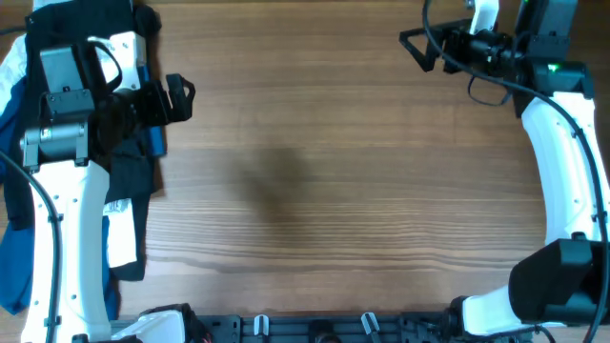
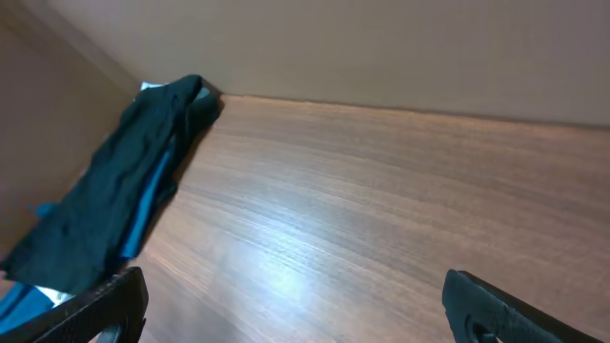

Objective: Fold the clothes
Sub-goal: 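Reach the left gripper into the clothes pile and grasp the black shorts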

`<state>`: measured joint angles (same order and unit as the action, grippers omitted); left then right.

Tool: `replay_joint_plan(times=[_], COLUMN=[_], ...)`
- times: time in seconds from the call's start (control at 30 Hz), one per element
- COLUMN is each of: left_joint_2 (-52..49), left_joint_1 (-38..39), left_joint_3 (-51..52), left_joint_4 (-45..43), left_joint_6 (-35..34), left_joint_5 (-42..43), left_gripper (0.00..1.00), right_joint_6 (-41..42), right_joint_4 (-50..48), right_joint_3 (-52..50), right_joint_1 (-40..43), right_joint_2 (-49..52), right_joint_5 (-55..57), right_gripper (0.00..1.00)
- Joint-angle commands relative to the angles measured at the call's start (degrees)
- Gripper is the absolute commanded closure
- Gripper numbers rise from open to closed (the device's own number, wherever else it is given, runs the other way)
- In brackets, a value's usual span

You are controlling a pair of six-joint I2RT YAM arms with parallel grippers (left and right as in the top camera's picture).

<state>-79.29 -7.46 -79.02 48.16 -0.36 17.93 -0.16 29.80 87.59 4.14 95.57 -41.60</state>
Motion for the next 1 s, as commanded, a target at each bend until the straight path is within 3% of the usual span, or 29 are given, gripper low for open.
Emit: replay_joint_plan(times=[0.0,0.3,0.5,0.6,0.7,0.83,0.97], left_joint_2=[-2.56,-20.52,-21.29,-21.79,-21.79,-21.79,-25.57], left_joint_1=[-3.58,-15.98,-26.49,-32.28,-31.36,-21.53,-9.46], left_joint_3=[-1.20,-1.27,-2.08,-2.08,-2.08,-2.05,-2.05], left_joint_4=[-4.00,-16.63,-20.81,-19.30,-16.79,-13.86,-19.85], left_joint_6=[0.04,0.09,2.86,2.45,2.47,2.69,2.40], left_joint_5=[-3.08,-5.68,-6.67,-1.90,1.62,0.87,-9.99], left_gripper=[0.00,0.01,0.04,0.08,0.07,0.09,0.13], right_joint_6=[0.31,0.20,0.13,0.33,0.42,3.61,3.32], right_joint_4=[-0.15,5.01,4.98,4.48,2.12,0.11,1.01], right_joint_3=[1.75,1.64,1.64,1.64,1.64,1.64,1.66], right_joint_1=[-0.35,-2.78,-8.66,-10.82,-12.90,-15.17,-14.78], right_joint_2=[0.37,0.59,0.61,1.20,4.98,10.78,10.69], right_joint_5=[-1.70,5.03,13.90,15.08,15.06,15.04,15.08], right_gripper=[0.00,0.00,0.00,0.01,0.02,0.07,0.07])
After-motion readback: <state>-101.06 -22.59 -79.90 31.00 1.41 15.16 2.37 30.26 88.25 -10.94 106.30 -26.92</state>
